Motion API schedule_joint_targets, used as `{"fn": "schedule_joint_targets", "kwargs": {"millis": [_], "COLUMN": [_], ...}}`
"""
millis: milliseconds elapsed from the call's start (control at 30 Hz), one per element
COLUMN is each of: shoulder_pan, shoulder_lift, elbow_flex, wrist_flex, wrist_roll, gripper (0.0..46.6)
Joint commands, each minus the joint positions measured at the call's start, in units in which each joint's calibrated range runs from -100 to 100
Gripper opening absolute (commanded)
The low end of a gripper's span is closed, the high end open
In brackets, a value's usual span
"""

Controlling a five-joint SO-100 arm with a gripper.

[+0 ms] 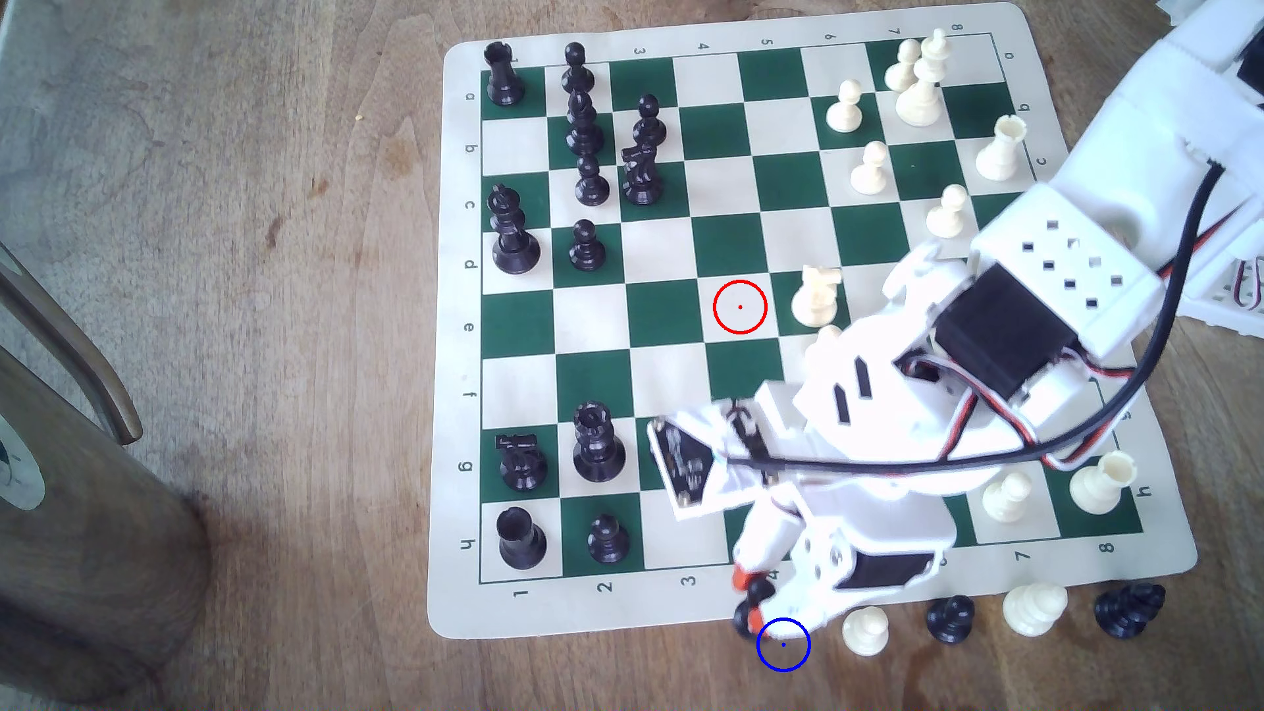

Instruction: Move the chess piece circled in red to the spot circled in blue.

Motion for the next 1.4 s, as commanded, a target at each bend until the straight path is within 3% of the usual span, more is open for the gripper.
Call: {"fn": "schedule_joint_targets", "kwargs": {"millis": [0, 967, 1000, 1033, 1133, 1367], "shoulder_pan": [-1.07, -1.85, -1.77, -1.69, -1.61, -1.53], "shoulder_lift": [1.03, 4.08, 4.08, 4.08, 4.08, 3.57], "elbow_flex": [-7.49, -5.94, -5.85, -5.49, -4.86, -4.67], "wrist_flex": [0.2, 2.57, 2.57, 2.57, 2.57, 3.06], "wrist_roll": [0.49, 1.12, 1.12, 1.17, 1.17, 1.56], "gripper": [0.2, 0.3, 0.9, 7.7, 16.1, 18.0]}}
